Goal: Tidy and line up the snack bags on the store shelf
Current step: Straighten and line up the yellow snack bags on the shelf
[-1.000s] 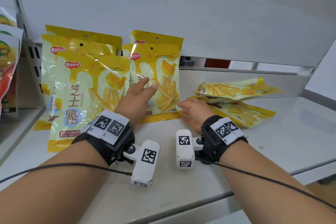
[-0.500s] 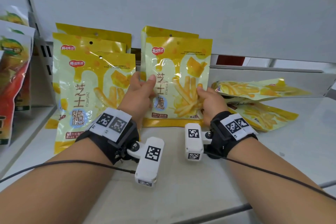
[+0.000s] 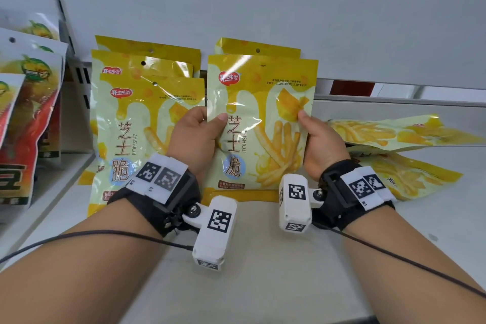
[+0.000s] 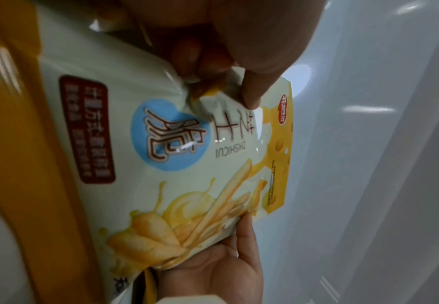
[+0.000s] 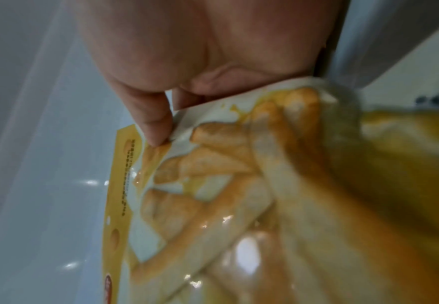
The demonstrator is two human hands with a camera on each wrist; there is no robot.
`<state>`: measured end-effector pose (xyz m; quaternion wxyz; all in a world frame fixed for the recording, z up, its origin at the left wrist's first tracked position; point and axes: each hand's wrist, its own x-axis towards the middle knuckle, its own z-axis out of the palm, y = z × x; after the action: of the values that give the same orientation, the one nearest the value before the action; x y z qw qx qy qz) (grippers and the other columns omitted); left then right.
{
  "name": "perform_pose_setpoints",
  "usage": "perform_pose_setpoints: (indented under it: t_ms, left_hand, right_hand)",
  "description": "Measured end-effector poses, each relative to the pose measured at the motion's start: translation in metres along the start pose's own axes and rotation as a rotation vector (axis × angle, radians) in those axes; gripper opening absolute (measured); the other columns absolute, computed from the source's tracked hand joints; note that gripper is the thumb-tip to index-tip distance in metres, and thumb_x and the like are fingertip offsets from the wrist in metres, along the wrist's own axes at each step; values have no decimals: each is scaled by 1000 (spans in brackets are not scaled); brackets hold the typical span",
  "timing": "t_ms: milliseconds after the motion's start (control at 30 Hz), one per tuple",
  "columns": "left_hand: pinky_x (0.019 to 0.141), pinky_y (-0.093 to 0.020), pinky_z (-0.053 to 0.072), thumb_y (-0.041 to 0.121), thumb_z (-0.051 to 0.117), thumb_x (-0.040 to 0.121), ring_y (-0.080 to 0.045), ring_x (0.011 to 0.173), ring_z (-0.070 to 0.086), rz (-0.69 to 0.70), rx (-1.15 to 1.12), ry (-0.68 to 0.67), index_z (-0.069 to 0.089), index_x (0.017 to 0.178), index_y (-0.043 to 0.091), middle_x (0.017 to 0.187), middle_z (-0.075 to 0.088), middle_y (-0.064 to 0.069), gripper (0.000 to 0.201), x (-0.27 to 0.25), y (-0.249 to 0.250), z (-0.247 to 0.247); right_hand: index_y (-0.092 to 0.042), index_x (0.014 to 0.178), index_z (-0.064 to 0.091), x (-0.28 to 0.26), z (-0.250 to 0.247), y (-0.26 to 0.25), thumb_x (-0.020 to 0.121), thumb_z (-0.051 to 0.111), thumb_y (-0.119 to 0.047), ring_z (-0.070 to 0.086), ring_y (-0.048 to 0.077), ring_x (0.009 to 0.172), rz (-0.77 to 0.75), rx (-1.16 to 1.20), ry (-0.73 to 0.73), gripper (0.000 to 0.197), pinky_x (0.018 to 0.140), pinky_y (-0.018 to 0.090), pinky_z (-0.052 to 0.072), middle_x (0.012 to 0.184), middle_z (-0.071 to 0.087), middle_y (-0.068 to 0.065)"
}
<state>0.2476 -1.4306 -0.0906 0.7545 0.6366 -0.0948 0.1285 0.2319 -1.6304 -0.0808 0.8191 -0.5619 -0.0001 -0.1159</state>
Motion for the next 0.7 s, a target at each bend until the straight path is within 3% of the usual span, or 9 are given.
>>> perform_pose_setpoints:
  t_ms: [33,133,200,300,367,433,500,600,700]
  left_hand:
    - [65,-32,55,27,66,84,-18,70,71,11,2,14,66,81,24,79,75,-2,4,-1,0,-1]
    - [41,-13,42,23,63,89,-1,42,57,44,16,40,65,79,24,64,70,6,10,-5,3,-1]
    - [36,-10,35,20,62,91,1,35,49,35,11,28,63,83,20,54,66,9,8,-8,6,1]
    - [38,-12,36,23,63,90,1,36,45,41,74,-37,62,88,19,51,61,13,4,-11,8,4]
    - [46,-12,43,24,67,87,3,47,54,52,119,-88,64,95,16,63,66,12,12,-13,9,6]
    - [71,-26,57,31,74,79,-9,77,68,31,176,-122,64,104,14,92,71,-3,32,-13,8,8]
    - [90,-40,54,38,74,74,-22,99,66,8,258,-108,61,98,21,111,66,-11,32,-14,6,8]
    - [81,-37,57,26,68,86,-24,91,69,37,253,-80,58,87,21,95,71,-8,11,-13,3,8]
    - [63,-23,54,20,65,89,-6,66,67,74,228,-32,56,77,23,58,65,14,15,-11,1,7]
  right_hand:
    - [0,118,60,-1,-1,3,92,53,-24,66,31,102,11,-7,-23,36,86,44,54,111,68,18]
    - [-8,101,65,-2,-5,11,91,55,-15,71,19,79,18,-46,-64,16,66,31,57,86,74,5]
    - [-10,97,65,-2,-6,13,92,53,-10,71,16,73,14,-18,-55,13,63,30,58,79,74,2]
    - [-12,95,65,-4,-8,12,93,51,-10,71,17,74,7,47,-33,14,63,32,59,78,74,1]
    - [-14,94,66,-5,-10,10,93,52,-12,71,17,75,-1,76,-7,14,65,34,59,80,74,1]
    - [-16,91,65,-6,-12,7,93,53,-12,72,17,74,-6,132,14,13,65,37,58,80,75,2]
    - [-14,91,63,-7,-12,4,94,52,-12,72,19,75,3,194,11,12,62,39,58,82,75,3]
    - [-3,117,58,-10,-7,3,94,51,-15,68,27,96,34,204,-8,27,83,47,55,106,70,13]
    - [-4,125,56,-12,-5,3,94,51,-23,61,32,112,126,144,-57,37,100,51,44,121,63,18]
